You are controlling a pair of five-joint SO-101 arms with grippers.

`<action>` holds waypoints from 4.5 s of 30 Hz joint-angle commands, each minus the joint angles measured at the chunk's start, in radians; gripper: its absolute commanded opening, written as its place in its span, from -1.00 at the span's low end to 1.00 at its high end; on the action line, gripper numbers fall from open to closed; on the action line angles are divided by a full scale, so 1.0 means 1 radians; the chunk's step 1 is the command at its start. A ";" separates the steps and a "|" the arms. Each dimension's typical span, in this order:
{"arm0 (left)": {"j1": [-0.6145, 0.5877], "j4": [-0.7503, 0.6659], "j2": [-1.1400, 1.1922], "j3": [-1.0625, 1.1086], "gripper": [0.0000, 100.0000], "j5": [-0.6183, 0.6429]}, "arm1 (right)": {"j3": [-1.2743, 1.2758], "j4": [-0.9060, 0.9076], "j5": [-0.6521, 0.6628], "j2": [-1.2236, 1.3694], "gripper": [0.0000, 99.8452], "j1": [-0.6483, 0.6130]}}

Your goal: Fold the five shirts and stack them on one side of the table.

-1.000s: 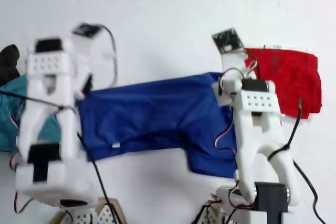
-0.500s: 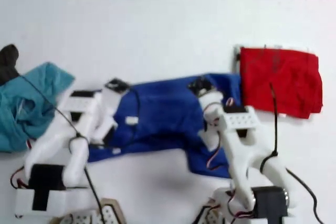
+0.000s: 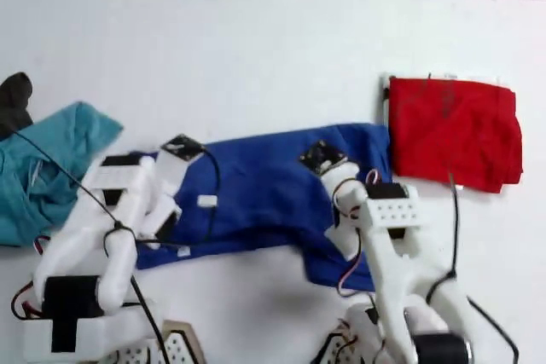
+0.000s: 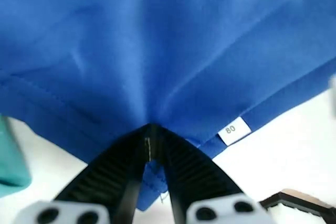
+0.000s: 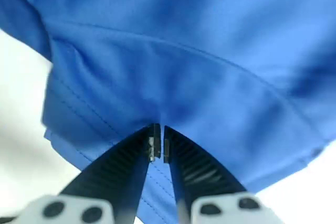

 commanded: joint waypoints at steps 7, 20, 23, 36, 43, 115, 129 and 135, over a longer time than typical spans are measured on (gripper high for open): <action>-0.028 -0.087 -0.003 -0.002 -0.95 0.005 | 0.089 0.068 0.006 -0.450 -0.96 -0.134; -0.028 -0.101 -0.003 -0.002 -0.95 0.005 | 0.313 -0.048 0.015 -0.458 -0.96 -0.282; -0.028 -0.101 -0.002 -0.001 -0.95 0.005 | 0.308 -0.025 0.028 -0.466 -0.96 -0.289; -0.025 -0.066 -0.011 -0.024 -0.95 0.006 | -0.101 0.082 0.043 -0.460 -0.96 -0.071; -0.028 0.166 -0.011 -0.280 -0.95 0.008 | -0.121 -0.120 -0.041 -0.394 -0.96 -0.027; 0.081 0.410 0.669 -1.219 -0.95 0.187 | -0.865 0.168 -0.178 0.527 -0.96 -0.174; -0.074 -0.072 0.368 -0.461 -0.95 0.126 | -0.181 -0.125 -0.169 0.194 -0.96 -0.176; -0.091 -0.100 0.338 -0.392 -0.95 0.124 | -0.077 -0.124 -0.129 0.186 -0.96 -0.182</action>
